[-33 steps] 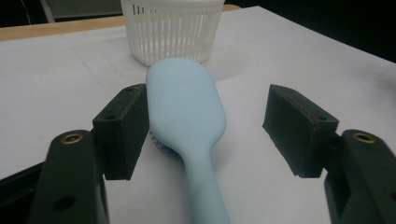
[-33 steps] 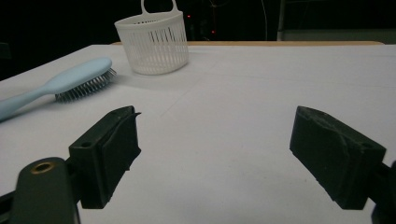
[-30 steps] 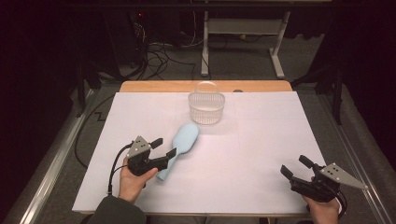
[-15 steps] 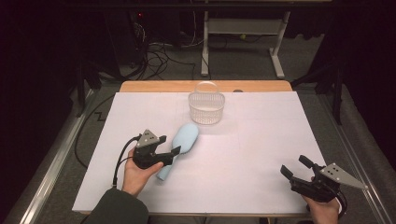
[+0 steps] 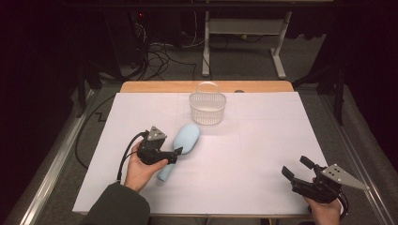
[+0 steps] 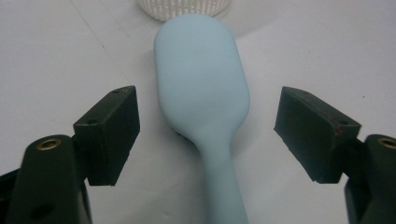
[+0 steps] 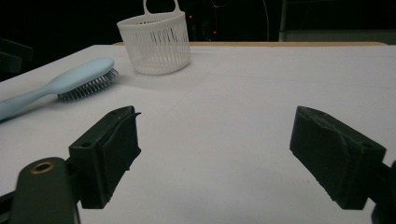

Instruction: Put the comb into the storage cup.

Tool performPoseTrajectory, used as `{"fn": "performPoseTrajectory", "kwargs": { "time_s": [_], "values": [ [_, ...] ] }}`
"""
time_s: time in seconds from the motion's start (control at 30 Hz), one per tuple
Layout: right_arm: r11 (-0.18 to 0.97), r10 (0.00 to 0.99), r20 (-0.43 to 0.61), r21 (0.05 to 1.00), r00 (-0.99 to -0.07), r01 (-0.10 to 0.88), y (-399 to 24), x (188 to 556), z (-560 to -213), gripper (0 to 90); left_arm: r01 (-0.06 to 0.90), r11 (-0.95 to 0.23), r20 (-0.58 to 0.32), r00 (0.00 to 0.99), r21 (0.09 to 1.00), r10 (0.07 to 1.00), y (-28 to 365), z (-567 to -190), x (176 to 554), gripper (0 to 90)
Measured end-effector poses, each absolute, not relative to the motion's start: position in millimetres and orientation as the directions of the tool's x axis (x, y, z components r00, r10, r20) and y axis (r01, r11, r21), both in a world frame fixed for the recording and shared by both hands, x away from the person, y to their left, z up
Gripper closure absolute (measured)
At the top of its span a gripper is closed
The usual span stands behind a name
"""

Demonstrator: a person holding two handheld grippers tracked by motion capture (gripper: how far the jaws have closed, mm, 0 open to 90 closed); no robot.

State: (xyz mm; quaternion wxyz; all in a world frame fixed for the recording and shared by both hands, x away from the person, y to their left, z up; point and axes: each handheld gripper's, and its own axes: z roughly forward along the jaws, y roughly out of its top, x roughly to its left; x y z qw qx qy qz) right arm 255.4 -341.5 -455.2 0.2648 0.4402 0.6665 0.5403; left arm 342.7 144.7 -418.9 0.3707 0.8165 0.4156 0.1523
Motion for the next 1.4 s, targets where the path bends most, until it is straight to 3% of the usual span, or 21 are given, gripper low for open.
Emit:
{"fn": "performPoseTrajectory", "kwargs": {
  "time_s": [1.17, 1.4],
  "values": [
    [0.038, 0.866, 0.117, 0.954, -0.486, 0.297, -340, 255, -454, 16.9, 0.673, -0.467, -0.059, 0.603, 0.573, 0.796, 129, -429, 358, 23.6],
    [0.038, 0.864, 0.121, 0.952, -0.488, 0.303, -340, 255, -455, 16.9, 0.702, -0.505, -0.057, 0.61, 0.501, 0.791, 121, -433, 362, 23.3]
  ]
}}
